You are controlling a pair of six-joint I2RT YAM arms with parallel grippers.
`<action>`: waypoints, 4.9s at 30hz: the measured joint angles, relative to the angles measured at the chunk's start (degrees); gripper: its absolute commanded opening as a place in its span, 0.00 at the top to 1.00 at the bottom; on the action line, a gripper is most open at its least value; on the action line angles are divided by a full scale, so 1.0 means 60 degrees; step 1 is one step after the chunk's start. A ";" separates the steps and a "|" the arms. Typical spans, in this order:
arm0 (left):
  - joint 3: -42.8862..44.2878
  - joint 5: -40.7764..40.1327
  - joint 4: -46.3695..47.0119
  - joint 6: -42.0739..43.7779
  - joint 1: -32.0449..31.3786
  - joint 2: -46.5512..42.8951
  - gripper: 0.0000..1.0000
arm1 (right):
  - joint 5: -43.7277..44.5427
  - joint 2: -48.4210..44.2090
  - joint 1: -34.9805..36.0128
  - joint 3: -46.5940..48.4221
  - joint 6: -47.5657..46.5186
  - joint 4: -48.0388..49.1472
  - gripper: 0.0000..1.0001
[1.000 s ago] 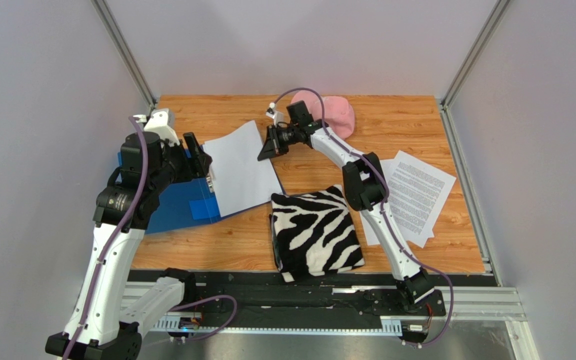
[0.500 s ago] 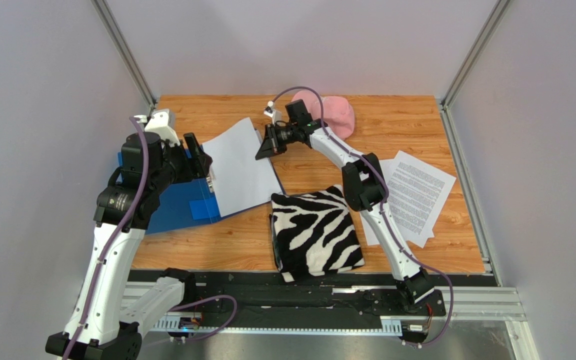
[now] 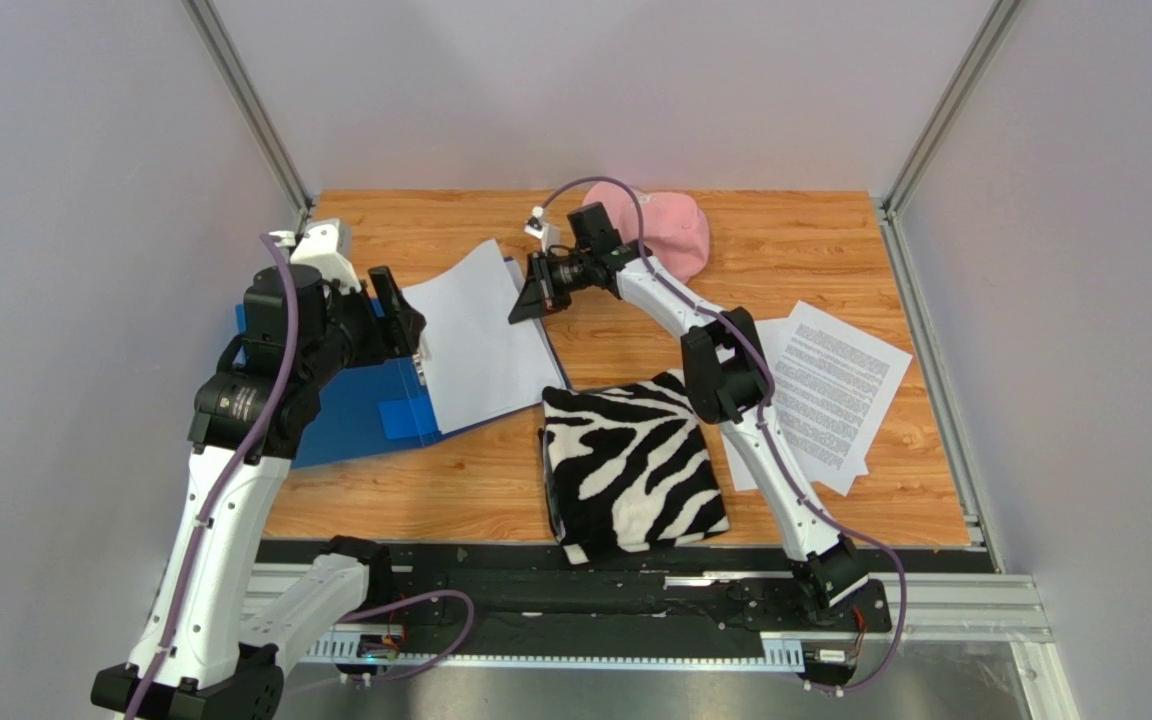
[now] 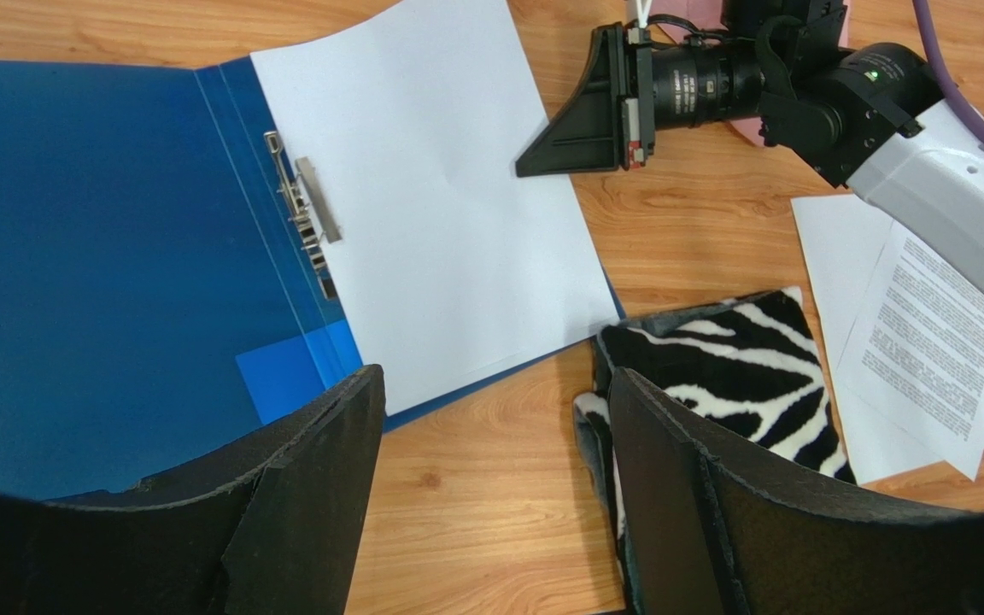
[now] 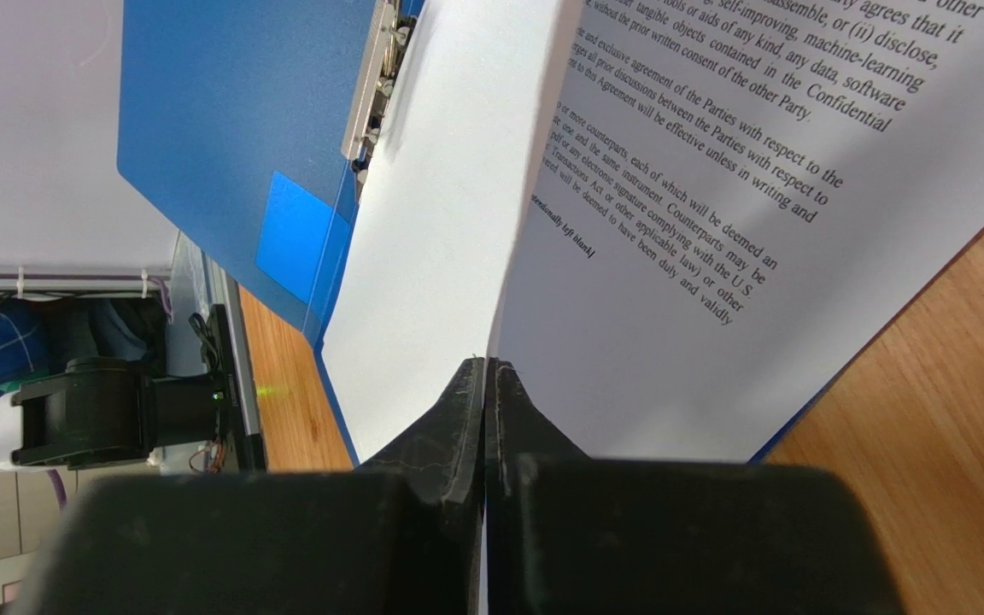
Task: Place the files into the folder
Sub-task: Place the file in the spring clip on the folder, then move the folder with some files to the center of the board.
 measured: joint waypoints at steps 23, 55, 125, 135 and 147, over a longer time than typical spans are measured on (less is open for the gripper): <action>-0.0004 0.0044 -0.0004 0.0000 0.0000 0.0000 0.26 | -0.0346 0.0000 -0.0127 0.0004 -0.0157 -0.0051 1.00; -0.0007 0.0102 -0.0007 0.0000 0.0000 -0.0364 0.26 | 0.2554 -0.0277 0.0248 0.0178 -0.0401 -0.1129 0.25; -0.0007 0.0586 -0.0255 0.0000 0.0000 -0.0801 0.26 | 0.6368 -0.0991 0.0725 -0.0550 -0.0109 -0.0892 0.29; -0.0007 0.0586 -0.0266 0.0000 0.0000 -0.0838 0.26 | 0.6200 -0.0954 0.0863 -0.0550 0.0277 -0.0758 0.29; -0.0007 0.0586 -0.0280 0.0004 0.0000 -0.0838 0.25 | 0.6295 -0.0969 0.0863 -0.0317 0.0331 -0.1027 0.23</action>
